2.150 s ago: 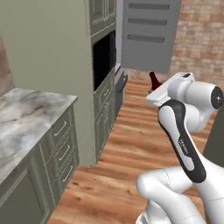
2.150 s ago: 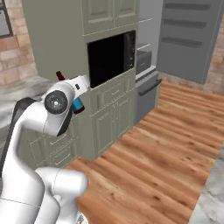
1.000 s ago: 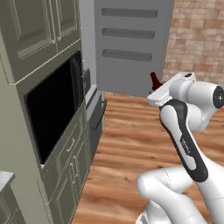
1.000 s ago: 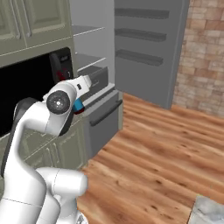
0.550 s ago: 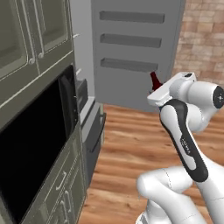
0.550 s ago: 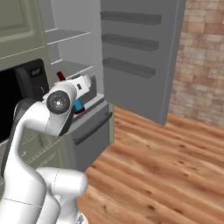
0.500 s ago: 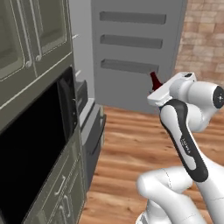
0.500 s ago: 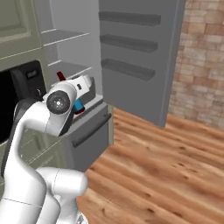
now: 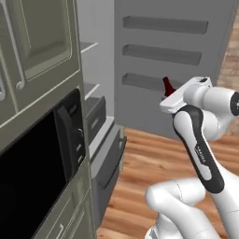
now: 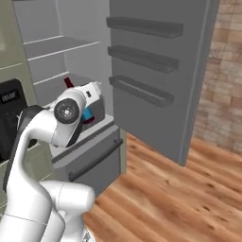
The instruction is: Place the beer and liquor on the top shelf of the fridge to keep them out of children's reach, and place the avocado on lower shelves for easy access.
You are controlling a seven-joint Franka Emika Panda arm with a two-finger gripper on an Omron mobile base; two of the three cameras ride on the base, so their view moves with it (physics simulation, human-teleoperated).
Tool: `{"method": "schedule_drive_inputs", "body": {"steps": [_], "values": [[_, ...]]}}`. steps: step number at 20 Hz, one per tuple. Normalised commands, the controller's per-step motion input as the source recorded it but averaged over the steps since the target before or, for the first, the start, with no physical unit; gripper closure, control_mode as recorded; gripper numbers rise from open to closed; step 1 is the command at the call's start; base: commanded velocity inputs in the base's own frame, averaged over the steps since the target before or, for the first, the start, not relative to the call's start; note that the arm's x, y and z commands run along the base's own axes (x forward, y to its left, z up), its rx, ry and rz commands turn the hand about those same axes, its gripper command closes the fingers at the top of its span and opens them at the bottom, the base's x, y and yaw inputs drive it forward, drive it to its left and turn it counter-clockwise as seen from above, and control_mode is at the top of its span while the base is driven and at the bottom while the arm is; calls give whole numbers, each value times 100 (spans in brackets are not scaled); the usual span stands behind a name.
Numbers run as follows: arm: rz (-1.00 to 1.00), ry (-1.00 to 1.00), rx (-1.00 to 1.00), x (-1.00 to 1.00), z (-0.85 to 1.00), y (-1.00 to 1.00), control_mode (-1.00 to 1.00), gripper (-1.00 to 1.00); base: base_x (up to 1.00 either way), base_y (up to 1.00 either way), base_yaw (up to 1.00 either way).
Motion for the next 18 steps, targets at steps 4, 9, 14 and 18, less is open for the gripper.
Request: {"method": "schedule_drive_inputs", "body": {"steps": [4,9,14,18], "values": [[0,0,0,0,0,0,100,100,54,-8,35],[0,0,0,0,0,0,100,100,45,-10,35],[0,0,0,0,0,0,100,100,50,-15,37],[0,0,0,0,0,0,100,100,55,-21,38]]}}
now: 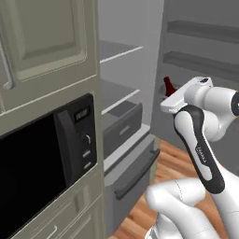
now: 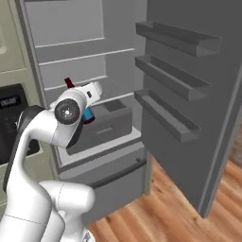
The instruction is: Place the beer and liquor on the top shelf of the fridge to keep them out of children's reach, and place the avocado on lower shelves for easy access.
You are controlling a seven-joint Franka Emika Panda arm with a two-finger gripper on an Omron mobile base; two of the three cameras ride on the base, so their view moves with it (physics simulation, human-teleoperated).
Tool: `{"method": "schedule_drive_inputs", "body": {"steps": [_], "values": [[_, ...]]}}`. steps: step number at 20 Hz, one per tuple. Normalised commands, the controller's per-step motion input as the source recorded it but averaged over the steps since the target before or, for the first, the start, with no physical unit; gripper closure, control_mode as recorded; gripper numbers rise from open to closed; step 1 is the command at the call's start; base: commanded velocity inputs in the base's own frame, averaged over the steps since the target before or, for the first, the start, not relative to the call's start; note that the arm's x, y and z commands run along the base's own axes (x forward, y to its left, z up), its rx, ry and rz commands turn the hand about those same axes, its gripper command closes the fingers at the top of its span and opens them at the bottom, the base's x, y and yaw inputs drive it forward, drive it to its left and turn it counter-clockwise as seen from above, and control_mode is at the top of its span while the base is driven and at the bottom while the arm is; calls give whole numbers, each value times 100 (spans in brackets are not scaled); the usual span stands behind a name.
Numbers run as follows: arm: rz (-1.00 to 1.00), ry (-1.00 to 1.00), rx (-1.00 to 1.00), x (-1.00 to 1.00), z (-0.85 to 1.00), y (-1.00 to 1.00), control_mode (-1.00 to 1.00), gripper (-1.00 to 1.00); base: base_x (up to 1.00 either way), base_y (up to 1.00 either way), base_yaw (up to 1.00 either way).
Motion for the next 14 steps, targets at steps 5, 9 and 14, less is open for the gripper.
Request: {"method": "schedule_drive_inputs", "body": {"steps": [5,9,14], "values": [[0,0,0,0,0,0,100,100,53,-20,37],[0,0,0,0,0,0,100,100,51,-16,36],[0,0,0,0,0,0,100,100,52,-14,36]]}}
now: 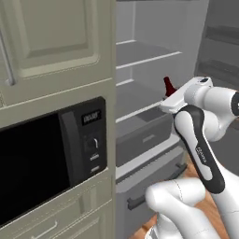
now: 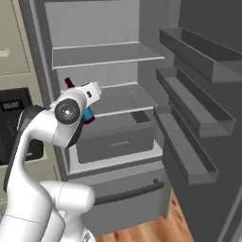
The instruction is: Place the beer and liquor on the top shelf of the fridge to keep them out of children's reach, and place the avocado on lower shelves for easy access.
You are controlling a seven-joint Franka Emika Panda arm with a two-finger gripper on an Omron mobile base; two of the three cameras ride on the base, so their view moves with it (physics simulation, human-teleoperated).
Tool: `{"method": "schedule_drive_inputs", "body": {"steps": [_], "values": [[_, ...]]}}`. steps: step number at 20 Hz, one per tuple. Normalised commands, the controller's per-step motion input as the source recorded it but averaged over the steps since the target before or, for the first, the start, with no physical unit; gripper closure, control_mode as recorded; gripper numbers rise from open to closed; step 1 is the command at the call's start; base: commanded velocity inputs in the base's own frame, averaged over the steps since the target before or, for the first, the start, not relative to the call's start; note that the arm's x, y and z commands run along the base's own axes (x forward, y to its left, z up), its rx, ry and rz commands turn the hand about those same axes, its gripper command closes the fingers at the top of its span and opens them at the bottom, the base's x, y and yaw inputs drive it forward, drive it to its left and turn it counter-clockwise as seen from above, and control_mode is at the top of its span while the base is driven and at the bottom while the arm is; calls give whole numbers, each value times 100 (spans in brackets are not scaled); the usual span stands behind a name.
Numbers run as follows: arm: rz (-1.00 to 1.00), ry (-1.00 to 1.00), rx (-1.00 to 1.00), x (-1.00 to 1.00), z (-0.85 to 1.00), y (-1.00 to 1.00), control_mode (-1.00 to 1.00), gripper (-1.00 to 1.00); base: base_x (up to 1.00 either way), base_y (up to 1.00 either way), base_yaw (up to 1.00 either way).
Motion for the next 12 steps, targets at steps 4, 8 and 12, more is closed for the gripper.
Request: {"method": "schedule_drive_inputs", "body": {"steps": [4,8,12], "values": [[0,0,0,0,0,0,100,100,52,-24,36],[0,0,0,0,0,0,100,100,44,-40,33],[0,0,0,0,0,0,100,100,34,-51,27]]}}
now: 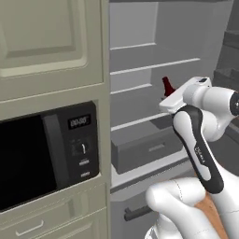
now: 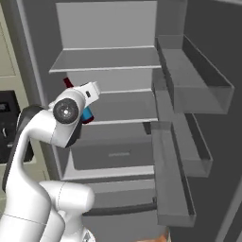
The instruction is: Place the beer and liquor on the top shelf of the fridge to keep them out of children's reach, and place the avocado on lower shelves for easy access.
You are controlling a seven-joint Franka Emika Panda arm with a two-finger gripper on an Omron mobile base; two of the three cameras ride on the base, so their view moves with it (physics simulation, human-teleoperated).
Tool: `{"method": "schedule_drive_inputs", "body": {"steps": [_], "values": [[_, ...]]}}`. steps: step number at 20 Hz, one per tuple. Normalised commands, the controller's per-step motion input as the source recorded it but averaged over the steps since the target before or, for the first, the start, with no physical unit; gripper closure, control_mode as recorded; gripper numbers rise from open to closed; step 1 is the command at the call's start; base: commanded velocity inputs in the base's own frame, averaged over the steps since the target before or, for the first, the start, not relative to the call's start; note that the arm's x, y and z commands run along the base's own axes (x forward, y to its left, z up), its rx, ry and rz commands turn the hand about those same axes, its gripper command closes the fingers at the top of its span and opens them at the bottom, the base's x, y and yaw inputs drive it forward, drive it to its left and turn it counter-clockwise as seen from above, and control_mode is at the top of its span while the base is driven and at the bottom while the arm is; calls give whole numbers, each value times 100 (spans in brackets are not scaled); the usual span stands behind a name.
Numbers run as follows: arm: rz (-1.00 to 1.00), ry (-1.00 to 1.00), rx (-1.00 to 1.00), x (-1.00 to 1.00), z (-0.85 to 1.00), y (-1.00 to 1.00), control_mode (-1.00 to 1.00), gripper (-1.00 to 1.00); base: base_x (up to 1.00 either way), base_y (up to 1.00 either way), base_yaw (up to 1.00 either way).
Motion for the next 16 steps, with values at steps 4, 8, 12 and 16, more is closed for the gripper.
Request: {"method": "schedule_drive_inputs", "body": {"steps": [4,8,12,16], "values": [[0,0,0,0,0,0,100,100,37,-45,25],[0,0,0,0,0,0,100,100,38,-31,22],[0,0,0,0,0,0,100,100,34,-22,17],[0,-5,0,21,0,0,-100,100,6,-3,2]]}}
